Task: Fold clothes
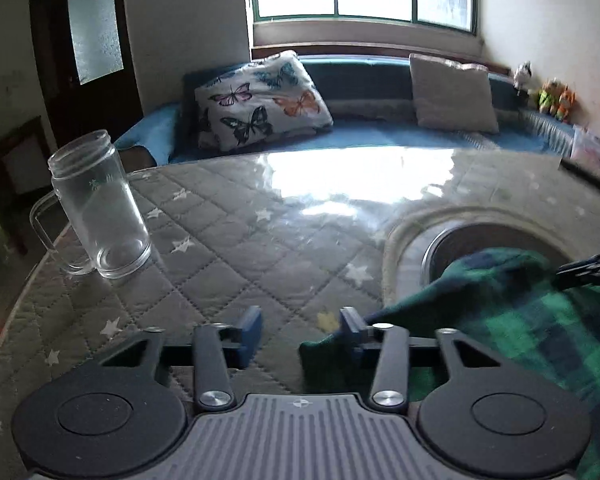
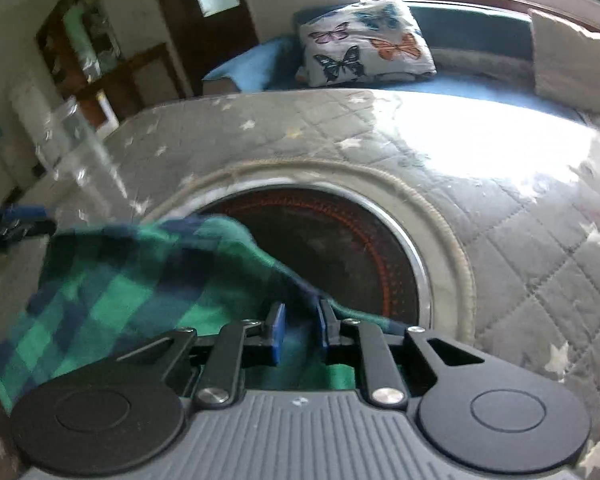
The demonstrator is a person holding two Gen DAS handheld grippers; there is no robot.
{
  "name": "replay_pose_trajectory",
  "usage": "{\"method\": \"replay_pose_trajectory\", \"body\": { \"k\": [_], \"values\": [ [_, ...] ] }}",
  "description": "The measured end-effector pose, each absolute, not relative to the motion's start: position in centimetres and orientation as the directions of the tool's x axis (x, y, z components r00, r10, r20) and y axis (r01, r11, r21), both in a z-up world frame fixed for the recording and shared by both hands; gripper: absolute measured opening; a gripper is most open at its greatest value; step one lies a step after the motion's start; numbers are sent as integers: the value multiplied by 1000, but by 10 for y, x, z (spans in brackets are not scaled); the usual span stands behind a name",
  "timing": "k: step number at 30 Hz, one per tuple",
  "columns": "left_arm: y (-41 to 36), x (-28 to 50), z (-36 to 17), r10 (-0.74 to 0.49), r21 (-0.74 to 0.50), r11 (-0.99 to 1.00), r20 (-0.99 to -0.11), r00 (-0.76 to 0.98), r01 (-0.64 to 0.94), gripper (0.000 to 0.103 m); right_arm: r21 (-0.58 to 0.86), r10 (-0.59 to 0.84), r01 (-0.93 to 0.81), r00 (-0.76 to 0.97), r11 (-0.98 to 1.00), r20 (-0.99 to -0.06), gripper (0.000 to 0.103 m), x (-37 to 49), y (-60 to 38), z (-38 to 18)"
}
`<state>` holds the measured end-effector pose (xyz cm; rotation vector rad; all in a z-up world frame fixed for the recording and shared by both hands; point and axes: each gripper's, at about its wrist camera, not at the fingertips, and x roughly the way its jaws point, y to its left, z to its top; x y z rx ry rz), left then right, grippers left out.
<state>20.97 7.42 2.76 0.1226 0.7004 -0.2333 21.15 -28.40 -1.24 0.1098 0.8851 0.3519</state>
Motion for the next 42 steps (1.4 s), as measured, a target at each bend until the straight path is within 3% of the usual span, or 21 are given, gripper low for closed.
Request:
{"method": "replay_pose_trajectory", "body": {
  "k": [2, 10, 20, 37, 42],
  "values": [
    [69, 205, 33, -215, 3, 959, -645, 733, 284, 29, 233, 338, -249, 594, 940, -730, 16, 211, -284, -7],
    [15, 211, 21, -394, -81, 883, -663, 636, 462, 27, 225, 414, -372, 573, 900, -708, 16, 214, -242, 4],
    [12, 252, -22, -358, -127, 910, -718, 597, 394, 26, 196, 391, -379, 552, 905, -737, 16, 238, -219, -10],
    [2, 256, -24, -318, -64, 915, -721, 615, 399, 26, 67, 467, -654, 461, 753, -755, 19, 107, -171, 3],
    [5, 226, -6, -342, -71, 911, -683, 645, 407, 26, 75, 495, -687, 438, 723, -750, 22, 74, -168, 5]
  ]
}}
